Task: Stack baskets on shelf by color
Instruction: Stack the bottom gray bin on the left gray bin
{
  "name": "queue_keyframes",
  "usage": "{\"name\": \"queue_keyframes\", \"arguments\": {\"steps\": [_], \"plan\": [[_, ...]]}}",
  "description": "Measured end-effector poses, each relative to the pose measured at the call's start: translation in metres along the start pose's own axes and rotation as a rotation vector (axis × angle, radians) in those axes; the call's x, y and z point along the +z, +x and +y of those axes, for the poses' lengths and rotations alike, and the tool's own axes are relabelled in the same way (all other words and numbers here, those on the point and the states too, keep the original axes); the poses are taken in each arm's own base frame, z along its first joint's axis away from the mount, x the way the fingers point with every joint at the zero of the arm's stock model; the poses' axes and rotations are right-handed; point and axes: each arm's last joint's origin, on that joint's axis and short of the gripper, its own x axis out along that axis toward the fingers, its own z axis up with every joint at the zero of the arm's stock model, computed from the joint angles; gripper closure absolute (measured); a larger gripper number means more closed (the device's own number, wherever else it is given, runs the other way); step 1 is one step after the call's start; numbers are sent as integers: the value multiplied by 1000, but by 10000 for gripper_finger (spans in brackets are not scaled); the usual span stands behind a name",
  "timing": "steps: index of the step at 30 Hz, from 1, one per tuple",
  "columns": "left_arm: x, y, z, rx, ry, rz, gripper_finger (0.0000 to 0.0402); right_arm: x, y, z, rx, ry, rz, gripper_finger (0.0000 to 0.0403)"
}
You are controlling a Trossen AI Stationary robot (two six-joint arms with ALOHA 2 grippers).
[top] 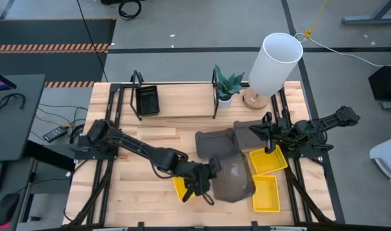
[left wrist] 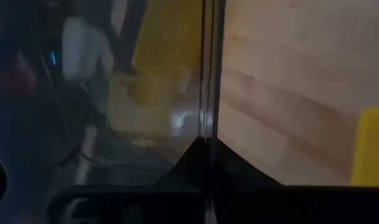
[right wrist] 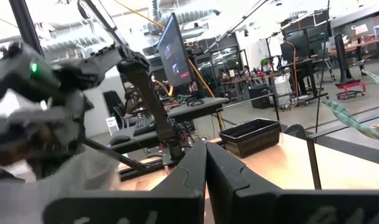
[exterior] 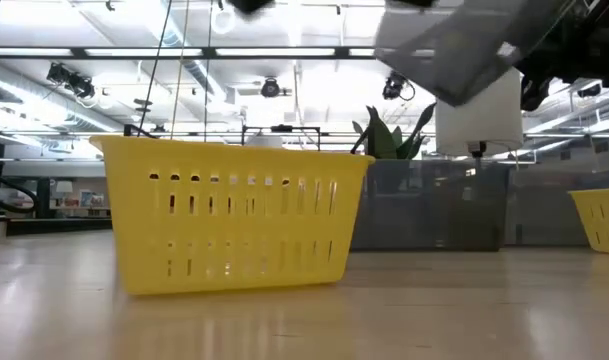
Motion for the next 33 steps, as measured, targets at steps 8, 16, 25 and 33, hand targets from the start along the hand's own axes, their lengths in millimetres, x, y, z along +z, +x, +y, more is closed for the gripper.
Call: {"name": "queue_keyframes", "arguments": {"steps": [8,16,25,33], "plan": [[-49,-15,30,-18,-630,105,393,0,0,0,0,1,-2,391],[-86,-14,51,-39,-1068,147,390,0,0,0,0,2,-3,391],[-88,-19,79,-95,-1213,185,392,0,0,0,0,1,-2,391],[-93,15,62,-171,-1194,312,390,1,0,0,1,5,-8,391]]}}
